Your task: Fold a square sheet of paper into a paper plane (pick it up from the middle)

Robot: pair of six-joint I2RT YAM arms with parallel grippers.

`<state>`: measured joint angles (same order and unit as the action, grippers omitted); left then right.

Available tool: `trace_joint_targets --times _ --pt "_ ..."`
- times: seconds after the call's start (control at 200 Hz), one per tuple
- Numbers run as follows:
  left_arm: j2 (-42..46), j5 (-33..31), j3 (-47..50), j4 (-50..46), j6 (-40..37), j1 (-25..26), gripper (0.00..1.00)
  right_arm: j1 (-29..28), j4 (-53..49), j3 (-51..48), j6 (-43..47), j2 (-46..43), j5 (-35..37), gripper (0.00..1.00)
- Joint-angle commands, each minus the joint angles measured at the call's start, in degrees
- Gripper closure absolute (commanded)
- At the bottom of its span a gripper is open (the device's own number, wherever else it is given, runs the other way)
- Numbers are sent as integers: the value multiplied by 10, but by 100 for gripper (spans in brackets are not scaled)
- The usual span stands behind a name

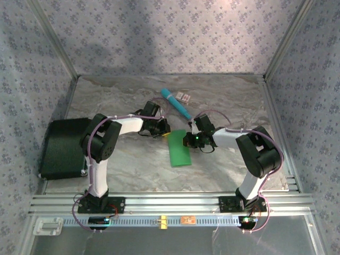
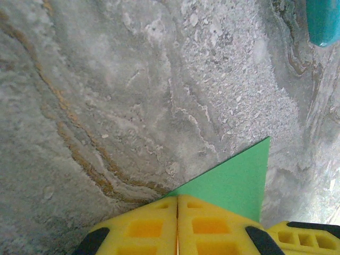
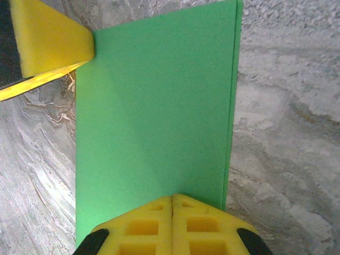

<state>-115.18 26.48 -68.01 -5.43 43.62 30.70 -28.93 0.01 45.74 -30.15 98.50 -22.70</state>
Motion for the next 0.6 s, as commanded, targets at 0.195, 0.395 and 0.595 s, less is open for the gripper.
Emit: trace_joint_targets --times 0.195,0.395,0.595 --pt "-16 -114 -18 -51 10 -15 92 4 -86 -33 8 6 50 100" --pt "-22 -123 -39 -69 8 -15 92 5 -84 -32 9 8 46 100" --pt "-21 -118 -63 -94 -4 -15 91 6 -82 -32 9 9 42 100"
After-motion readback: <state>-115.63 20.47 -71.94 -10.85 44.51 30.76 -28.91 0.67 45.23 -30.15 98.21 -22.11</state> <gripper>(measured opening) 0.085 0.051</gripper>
